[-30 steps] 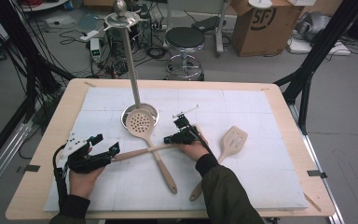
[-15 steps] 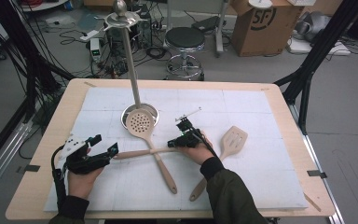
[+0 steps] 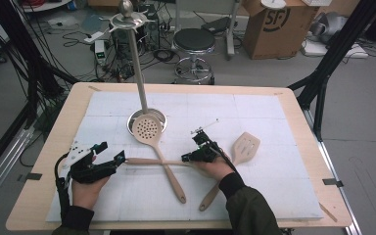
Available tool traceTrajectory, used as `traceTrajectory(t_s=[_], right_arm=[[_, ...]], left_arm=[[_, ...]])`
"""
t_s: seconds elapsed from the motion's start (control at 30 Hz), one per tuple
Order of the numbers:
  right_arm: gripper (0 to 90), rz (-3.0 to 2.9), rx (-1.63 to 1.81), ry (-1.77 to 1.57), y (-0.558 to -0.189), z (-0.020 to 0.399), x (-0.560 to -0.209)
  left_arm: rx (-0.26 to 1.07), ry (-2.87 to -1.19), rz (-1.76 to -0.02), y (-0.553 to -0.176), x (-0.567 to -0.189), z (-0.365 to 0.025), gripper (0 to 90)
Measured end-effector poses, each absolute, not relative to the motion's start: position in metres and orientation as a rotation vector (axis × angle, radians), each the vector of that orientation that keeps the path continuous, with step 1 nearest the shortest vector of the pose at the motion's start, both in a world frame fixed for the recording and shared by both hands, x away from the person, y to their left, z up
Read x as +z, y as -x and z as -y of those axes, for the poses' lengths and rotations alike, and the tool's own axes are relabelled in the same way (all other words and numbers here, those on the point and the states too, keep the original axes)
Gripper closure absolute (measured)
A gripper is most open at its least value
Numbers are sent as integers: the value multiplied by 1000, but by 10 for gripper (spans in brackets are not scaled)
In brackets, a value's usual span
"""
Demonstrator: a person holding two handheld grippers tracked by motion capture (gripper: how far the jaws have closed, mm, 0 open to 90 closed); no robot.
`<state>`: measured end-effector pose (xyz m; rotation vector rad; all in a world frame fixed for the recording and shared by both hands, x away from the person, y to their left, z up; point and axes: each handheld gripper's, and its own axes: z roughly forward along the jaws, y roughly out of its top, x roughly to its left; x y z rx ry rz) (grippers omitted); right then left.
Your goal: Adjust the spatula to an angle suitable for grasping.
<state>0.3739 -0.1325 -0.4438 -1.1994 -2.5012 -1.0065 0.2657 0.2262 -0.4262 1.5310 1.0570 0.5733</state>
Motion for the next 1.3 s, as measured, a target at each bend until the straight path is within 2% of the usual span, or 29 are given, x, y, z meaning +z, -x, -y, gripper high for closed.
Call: traceTrajectory(t_s=[1.3], right_arm=[[893, 2467, -931, 1227, -351, 137, -442]], left_arm=[[581, -1534, -1061, -265, -428, -226, 218]])
